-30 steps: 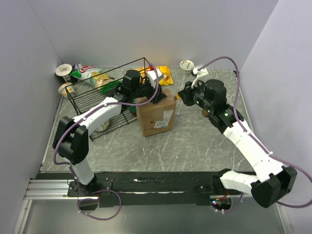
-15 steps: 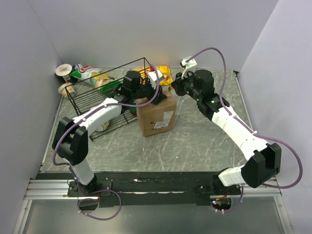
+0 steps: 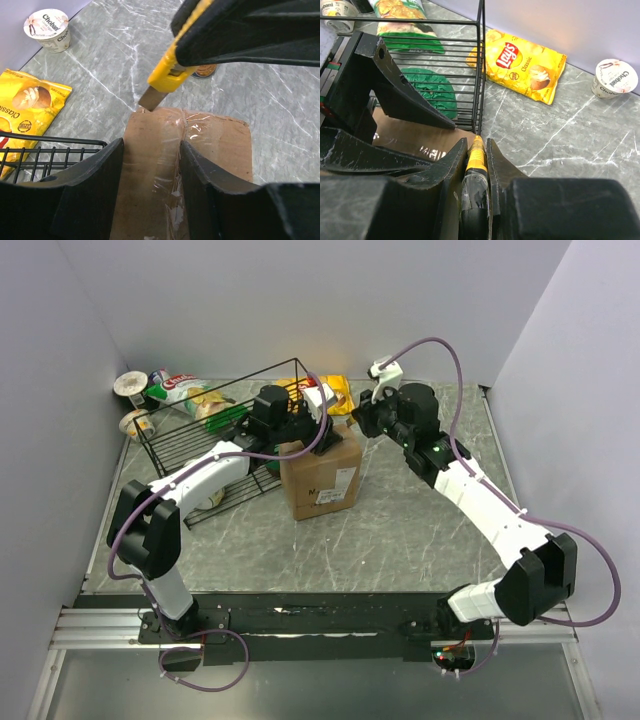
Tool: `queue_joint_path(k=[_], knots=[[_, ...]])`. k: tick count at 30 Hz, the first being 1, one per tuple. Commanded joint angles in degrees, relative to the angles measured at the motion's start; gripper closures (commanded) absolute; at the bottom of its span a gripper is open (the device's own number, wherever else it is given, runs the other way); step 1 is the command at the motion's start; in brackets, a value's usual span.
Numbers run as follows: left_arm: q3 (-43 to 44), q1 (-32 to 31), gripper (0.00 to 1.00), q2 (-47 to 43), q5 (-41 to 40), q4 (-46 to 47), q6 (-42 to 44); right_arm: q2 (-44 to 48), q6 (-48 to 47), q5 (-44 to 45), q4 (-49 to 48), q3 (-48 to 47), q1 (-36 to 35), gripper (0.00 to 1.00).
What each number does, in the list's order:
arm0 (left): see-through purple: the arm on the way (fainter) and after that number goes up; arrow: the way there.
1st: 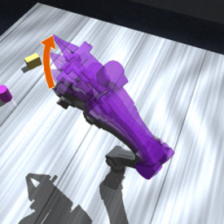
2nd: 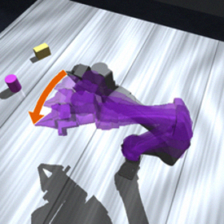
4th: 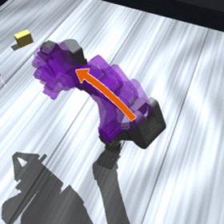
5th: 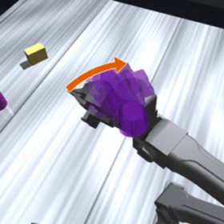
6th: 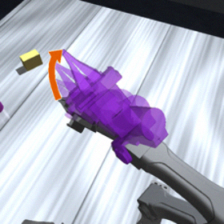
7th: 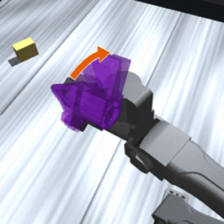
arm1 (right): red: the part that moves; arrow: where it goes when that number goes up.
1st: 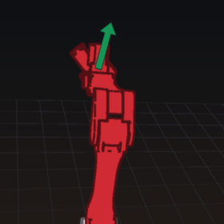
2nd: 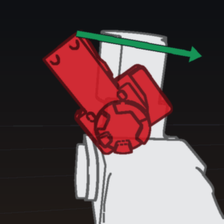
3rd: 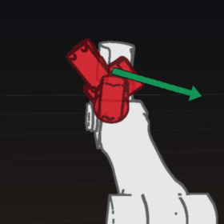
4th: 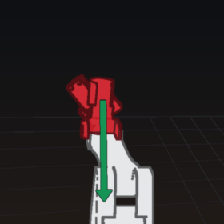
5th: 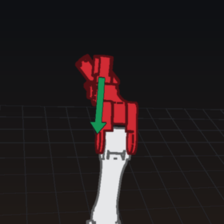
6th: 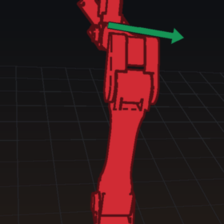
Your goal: Unpack the express box
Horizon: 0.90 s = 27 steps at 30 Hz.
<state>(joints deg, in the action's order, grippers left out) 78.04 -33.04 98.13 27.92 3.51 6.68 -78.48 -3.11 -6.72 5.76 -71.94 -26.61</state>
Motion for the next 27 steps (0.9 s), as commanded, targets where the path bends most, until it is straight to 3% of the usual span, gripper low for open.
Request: queue_joint_path(k=[1, 19, 27], knots=[[-1.9, -0.4, 0.49, 2.2, -3.7, -8.1, 0.5, 4.2, -0.9, 0.4, 1.3, 0.3, -0.1, 1.00], [-1.6, -0.4, 0.59, 3.8, -4.2, -8.3, -0.4, 14.5, 4.6, -2.9, 16.8, 3.7, -0.3, 1.00], [-2.5, -1.2, 0.57, 2.2, -1.2, -9.0, 0.9, 9.6, -0.1, -1.4, 9.4, -3.6, 2.5, 1.00]])
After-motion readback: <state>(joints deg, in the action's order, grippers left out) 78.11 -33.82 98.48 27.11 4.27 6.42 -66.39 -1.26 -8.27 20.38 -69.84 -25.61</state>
